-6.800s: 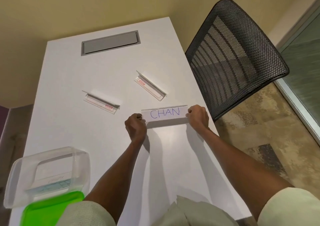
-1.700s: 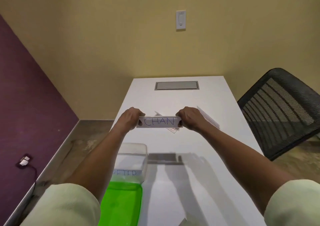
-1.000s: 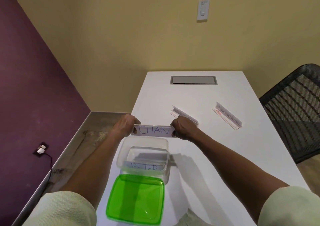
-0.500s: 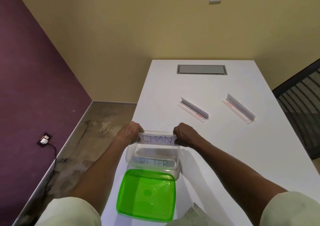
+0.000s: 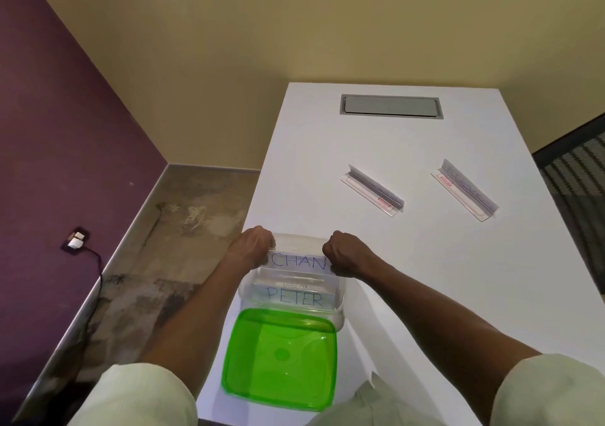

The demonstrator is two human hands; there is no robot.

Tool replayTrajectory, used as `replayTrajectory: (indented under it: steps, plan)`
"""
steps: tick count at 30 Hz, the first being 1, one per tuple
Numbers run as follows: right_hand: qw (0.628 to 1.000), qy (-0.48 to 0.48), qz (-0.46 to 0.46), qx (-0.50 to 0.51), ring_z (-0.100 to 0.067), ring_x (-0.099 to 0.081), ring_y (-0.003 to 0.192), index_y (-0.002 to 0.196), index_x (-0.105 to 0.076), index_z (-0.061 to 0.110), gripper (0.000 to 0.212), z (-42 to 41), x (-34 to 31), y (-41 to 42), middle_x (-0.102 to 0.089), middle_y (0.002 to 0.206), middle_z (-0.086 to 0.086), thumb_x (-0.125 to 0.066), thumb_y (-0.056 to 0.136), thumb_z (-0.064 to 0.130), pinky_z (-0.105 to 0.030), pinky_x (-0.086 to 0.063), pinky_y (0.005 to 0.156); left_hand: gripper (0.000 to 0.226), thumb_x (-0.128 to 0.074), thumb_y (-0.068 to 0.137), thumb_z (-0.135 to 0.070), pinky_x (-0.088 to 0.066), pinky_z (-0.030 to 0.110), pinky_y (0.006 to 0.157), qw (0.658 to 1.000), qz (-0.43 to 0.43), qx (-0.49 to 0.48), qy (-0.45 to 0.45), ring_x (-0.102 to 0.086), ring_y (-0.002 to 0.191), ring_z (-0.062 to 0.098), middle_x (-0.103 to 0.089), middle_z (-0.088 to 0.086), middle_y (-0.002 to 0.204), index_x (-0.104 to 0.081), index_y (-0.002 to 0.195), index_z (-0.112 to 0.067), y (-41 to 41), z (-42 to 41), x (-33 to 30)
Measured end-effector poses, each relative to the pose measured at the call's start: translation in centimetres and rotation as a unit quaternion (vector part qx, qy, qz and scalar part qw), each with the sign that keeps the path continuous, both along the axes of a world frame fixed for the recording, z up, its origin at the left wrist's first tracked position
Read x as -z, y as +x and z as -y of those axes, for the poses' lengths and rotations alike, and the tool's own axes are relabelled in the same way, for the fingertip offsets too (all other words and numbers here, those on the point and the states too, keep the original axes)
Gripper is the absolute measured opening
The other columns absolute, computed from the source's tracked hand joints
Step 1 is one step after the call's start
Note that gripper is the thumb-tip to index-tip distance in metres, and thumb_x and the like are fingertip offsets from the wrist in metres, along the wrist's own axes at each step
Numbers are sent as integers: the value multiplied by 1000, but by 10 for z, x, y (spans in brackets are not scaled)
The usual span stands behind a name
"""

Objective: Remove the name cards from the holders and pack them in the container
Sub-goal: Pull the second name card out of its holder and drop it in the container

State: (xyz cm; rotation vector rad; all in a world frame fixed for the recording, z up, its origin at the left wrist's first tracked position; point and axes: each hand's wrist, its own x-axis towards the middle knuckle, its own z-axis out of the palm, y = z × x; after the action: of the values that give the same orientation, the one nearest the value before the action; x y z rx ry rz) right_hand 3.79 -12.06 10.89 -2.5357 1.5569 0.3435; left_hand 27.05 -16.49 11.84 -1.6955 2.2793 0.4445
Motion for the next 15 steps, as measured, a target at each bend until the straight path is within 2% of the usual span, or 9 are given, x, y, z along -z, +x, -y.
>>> replayTrajectory:
  steps: [3,6,10,13,15]
  plan:
    - [1000,3,-11,-25,-34,-59,88,88,-63,-1,12,1,8,5,-65,89,-20,-58,78,2,-35,-48,67,38,-70,81,-4,-53,35,88,999,24,21,-8,-65,107,29,-64,10,122,-69,117,-16,-2,0,7]
    - [998,-6,-18,-55,-34,-59,83,85,-63,-1,12,2,14,7,-64,84,-20,-54,79,-3,-34,-44,63,32,-60,84,1,-53,36,83,997,42,50,-28,-66,103,32,-65,13,115,-70,111,-13,-4,0,14]
    - [995,-32,11,-94,-31,-59,62,64,-62,2,13,6,19,9,-61,61,-18,-61,71,-9,-30,-41,51,27,-47,83,6,-50,36,74,994,72,74,-41,-66,92,33,-67,15,101,-68,95,-7,-6,-1,21]
    - [995,-36,13,-96,-32,-59,77,79,-62,3,24,6,36,14,-64,79,-18,-41,89,-5,-32,-36,61,25,-45,86,5,-48,35,76,993,81,79,-46,-65,94,32,-66,14,102,-66,95,-7,-7,-2,30]
    - [995,-38,14,-86,-31,-61,80,83,-62,6,27,8,42,15,-65,84,-16,-37,93,-1,-32,-35,62,24,-44,88,4,-48,35,78,992,83,81,-48,-65,96,32,-65,14,104,-64,96,-6,-8,-2,35]
